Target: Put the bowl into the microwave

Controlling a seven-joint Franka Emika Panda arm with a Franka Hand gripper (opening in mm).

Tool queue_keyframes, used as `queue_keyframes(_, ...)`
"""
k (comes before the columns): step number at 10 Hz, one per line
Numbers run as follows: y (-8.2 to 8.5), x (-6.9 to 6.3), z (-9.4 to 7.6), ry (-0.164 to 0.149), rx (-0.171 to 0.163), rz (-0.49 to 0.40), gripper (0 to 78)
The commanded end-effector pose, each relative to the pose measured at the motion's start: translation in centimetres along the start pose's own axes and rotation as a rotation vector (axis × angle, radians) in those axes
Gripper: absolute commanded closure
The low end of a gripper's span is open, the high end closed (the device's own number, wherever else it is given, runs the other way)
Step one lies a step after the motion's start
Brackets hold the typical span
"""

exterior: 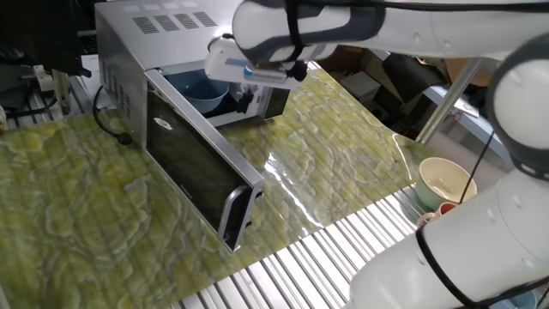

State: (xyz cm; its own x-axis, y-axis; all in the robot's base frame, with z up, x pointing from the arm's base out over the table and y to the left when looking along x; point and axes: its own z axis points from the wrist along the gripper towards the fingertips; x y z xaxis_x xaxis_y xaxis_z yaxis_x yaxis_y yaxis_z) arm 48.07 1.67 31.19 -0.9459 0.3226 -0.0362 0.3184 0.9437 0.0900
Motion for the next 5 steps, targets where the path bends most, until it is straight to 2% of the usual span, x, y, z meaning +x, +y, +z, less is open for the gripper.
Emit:
queue_keyframes(1, 0.6, 0.5, -0.6, 0.021, -0.014, 0.030, 76.4)
queue_keyframes(4, 1.1, 0.8, -0.8, 0.034, -0.024, 0.044, 76.4)
queue_keyframes(5, 1.6, 1.0, -1.2, 0.053, -0.044, 0.045, 76.4)
